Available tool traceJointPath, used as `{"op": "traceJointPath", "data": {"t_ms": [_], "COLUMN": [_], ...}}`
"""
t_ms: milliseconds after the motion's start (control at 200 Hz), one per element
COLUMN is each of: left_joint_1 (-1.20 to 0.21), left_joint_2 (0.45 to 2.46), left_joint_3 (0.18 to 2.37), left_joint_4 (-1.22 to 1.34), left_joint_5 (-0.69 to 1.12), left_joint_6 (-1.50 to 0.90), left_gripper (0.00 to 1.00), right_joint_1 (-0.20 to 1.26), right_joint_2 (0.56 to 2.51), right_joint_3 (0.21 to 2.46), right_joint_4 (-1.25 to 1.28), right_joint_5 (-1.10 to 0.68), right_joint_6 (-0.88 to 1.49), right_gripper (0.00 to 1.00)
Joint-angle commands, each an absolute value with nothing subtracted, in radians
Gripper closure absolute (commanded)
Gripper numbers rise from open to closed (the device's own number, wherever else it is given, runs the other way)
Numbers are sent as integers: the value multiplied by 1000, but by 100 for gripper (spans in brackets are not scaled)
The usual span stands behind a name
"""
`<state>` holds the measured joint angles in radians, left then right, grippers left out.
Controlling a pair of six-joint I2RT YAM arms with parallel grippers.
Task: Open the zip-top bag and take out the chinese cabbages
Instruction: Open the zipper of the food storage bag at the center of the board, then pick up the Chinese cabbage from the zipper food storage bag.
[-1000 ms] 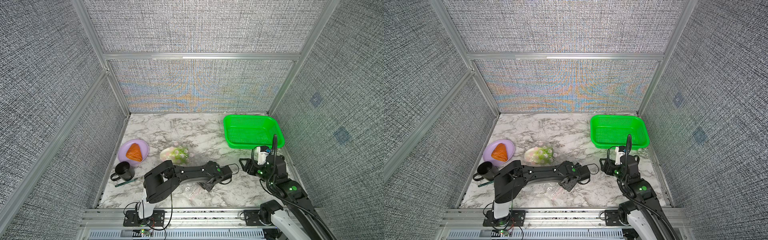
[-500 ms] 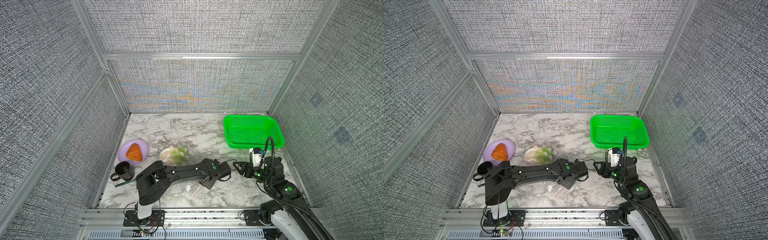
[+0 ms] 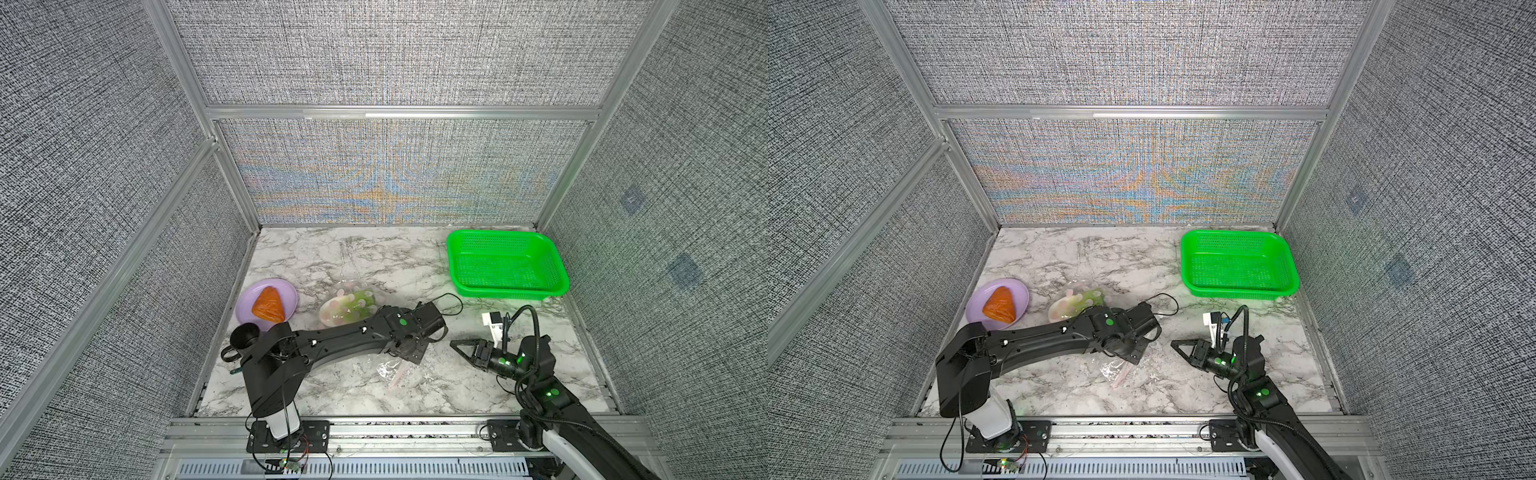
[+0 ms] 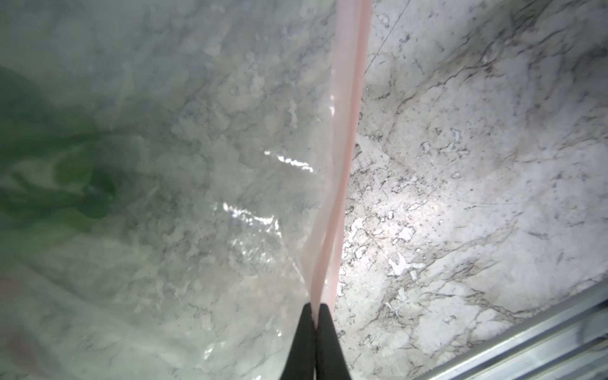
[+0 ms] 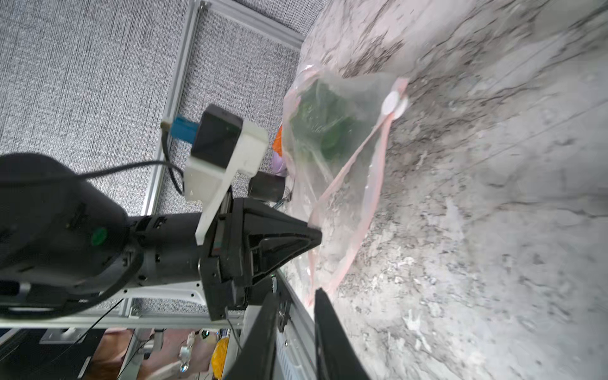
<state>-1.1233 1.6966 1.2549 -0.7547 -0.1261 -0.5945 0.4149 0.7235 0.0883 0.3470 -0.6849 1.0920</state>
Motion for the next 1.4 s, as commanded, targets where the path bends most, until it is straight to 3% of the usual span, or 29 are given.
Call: {"op": "traceJointPath", "data": {"t_ms": [0, 340, 826, 1046, 1391], "left_joint_1": [-1114, -1095, -1042, -1016, -1014], "left_joint_2": [1689, 1644, 1541, 1488, 1494], "left_joint_3": [1264, 1256, 1244, 1236, 1217], "left_joint_4": [-727, -707, -674, -667, -651], "left_joint_5": [-98, -83, -62, -60, -27], "left_joint_6": [-589, -584, -603, -620, -614], "left_gripper": [100, 100, 100, 100, 100], "right_joint_1": [474, 617, 684, 694, 630], "right_joint_2": [797, 1122, 1755, 1801, 1617], "right_joint_3": [105, 140, 284, 312, 406], "right_joint_4": [494, 840, 1405, 1270, 762], "right_joint_5": [-664, -588, -476, -364, -215], "right_joint_6": [1139, 1210, 1382, 1336, 1071], "right_gripper": [100, 100, 100, 100, 100]}}
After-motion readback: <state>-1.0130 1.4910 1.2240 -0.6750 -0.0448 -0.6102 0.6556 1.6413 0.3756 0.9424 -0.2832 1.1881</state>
